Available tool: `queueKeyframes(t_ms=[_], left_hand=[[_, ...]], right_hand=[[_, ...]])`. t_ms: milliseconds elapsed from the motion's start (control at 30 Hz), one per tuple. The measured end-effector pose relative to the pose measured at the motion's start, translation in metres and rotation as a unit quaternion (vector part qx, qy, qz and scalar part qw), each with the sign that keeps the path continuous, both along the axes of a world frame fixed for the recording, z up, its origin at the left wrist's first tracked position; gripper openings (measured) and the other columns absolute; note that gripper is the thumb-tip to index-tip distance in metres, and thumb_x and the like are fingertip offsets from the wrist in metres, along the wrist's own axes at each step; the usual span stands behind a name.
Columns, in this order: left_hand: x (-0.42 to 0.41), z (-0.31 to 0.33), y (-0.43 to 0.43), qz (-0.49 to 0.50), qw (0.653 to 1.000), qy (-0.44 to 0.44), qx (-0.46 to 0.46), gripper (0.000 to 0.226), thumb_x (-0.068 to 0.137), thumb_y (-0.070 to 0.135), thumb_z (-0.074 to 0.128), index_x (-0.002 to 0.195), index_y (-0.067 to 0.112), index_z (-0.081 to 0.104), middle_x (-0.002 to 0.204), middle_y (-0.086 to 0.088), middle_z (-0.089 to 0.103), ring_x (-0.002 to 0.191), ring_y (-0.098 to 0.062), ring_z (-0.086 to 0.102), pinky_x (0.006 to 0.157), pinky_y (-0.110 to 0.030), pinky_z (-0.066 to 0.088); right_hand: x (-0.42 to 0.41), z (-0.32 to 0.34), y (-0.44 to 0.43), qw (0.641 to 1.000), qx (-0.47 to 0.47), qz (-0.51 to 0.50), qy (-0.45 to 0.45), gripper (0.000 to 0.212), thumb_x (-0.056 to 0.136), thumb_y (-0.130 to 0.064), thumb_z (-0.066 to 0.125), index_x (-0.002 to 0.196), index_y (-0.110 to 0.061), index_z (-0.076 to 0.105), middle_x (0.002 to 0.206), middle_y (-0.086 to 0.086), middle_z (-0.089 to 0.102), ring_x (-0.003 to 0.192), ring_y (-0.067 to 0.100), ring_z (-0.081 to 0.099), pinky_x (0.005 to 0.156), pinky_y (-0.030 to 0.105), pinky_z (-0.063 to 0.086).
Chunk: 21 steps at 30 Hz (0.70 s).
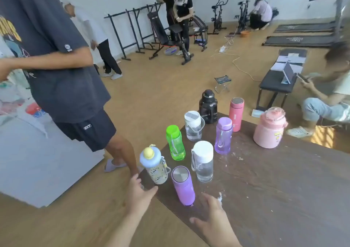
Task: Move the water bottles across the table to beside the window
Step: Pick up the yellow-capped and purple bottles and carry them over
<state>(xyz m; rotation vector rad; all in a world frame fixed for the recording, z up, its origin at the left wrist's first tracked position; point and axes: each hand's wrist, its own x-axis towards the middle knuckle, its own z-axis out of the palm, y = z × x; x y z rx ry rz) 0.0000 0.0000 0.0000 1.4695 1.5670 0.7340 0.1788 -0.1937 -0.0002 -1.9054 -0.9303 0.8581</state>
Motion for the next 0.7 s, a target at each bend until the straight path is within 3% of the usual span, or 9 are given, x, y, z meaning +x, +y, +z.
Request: queueKeyframes(t_ms=[67, 100, 200, 300, 400, 433, 600, 700], left_hand=[[0.008, -0.011, 0.020, -0.022, 1.000, -0.006, -0.011, 0.104, 0.069, 0.011, 0.100, 0.157, 0.006, 0.044, 0.137, 0.000, 0.054, 0.129, -0.021, 0.057, 0.115, -0.047, 0.049], [0.012, -0.017, 0.030, -0.040, 0.999, -0.015, -0.011, 0.103, 0.063, 0.018, 0.102, 0.150, 0.009, 0.050, 0.138, 0.002, 0.059, 0.133, -0.021, 0.059, 0.118, -0.050, 0.047], [0.022, -0.040, 0.050, -0.063, 0.996, -0.068, 0.010, 0.079, 0.048, 0.033, 0.098, 0.120, 0.028, 0.067, 0.110, 0.013, 0.084, 0.109, -0.010, 0.079, 0.101, -0.043, 0.062], [0.027, -0.059, 0.057, -0.074, 0.990, -0.108, 0.042, 0.063, 0.054, 0.030, 0.098, 0.109, 0.049, 0.072, 0.099, 0.020, 0.086, 0.091, 0.001, 0.082, 0.081, -0.026, 0.067], [0.027, -0.064, 0.059, -0.041, 0.994, -0.080, 0.060, 0.070, 0.065, 0.019, 0.102, 0.125, 0.029, 0.067, 0.109, 0.009, 0.082, 0.102, -0.012, 0.080, 0.095, -0.041, 0.065], [0.026, -0.065, 0.058, -0.038, 0.994, -0.075, 0.068, 0.070, 0.066, 0.018, 0.103, 0.126, 0.024, 0.067, 0.109, 0.009, 0.082, 0.102, -0.011, 0.080, 0.094, -0.039, 0.064], [0.020, -0.044, 0.025, -0.102, 0.989, -0.090, 0.053, 0.070, 0.066, 0.017, 0.103, 0.128, 0.019, 0.071, 0.115, 0.003, 0.085, 0.104, -0.014, 0.083, 0.084, -0.023, 0.065], [0.026, -0.025, -0.020, -0.144, 0.984, -0.091, 0.051, 0.085, 0.053, 0.032, 0.104, 0.131, 0.024, 0.070, 0.115, 0.011, 0.085, 0.105, -0.012, 0.082, 0.092, -0.034, 0.065]], right_hand=[[-0.003, -0.013, 0.021, 0.999, 0.033, -0.012, 0.014, 0.097, 0.070, -0.021, 0.090, 0.152, -0.018, 0.038, 0.135, -0.007, 0.044, 0.134, 0.015, 0.046, 0.105, 0.030, 0.045], [-0.004, -0.019, 0.031, 0.999, 0.045, -0.014, 0.018, 0.098, 0.071, -0.021, 0.089, 0.154, -0.019, 0.036, 0.138, -0.008, 0.044, 0.136, 0.014, 0.043, 0.104, 0.033, 0.047], [-0.008, -0.039, 0.055, 0.997, 0.070, -0.030, -0.005, 0.091, 0.073, -0.026, 0.086, 0.151, -0.029, 0.040, 0.137, -0.014, 0.050, 0.132, 0.008, 0.043, 0.099, 0.033, 0.049], [-0.015, -0.051, 0.067, 0.995, 0.084, -0.044, -0.022, 0.074, 0.074, -0.028, 0.084, 0.139, -0.037, 0.050, 0.128, -0.023, 0.054, 0.124, 0.004, 0.049, 0.095, 0.024, 0.046], [-0.019, -0.060, 0.076, 0.995, 0.072, -0.059, -0.037, 0.065, 0.076, -0.029, 0.082, 0.134, -0.032, 0.053, 0.122, -0.018, 0.058, 0.117, 0.008, 0.053, 0.093, 0.032, 0.048], [-0.019, -0.060, 0.077, 0.995, 0.067, -0.065, -0.046, 0.063, 0.075, -0.032, 0.081, 0.132, -0.031, 0.054, 0.120, -0.017, 0.059, 0.115, 0.009, 0.054, 0.092, 0.032, 0.049], [-0.018, -0.047, 0.062, 0.991, 0.074, -0.093, -0.065, 0.063, 0.071, -0.037, 0.079, 0.129, -0.037, 0.054, 0.116, -0.022, 0.058, 0.112, 0.006, 0.054, 0.089, 0.026, 0.047], [-0.008, -0.039, 0.030, 0.987, 0.092, -0.116, -0.056, 0.058, 0.070, -0.040, 0.081, 0.122, -0.038, 0.056, 0.112, -0.020, 0.063, 0.108, 0.007, 0.059, 0.086, 0.028, 0.050]])
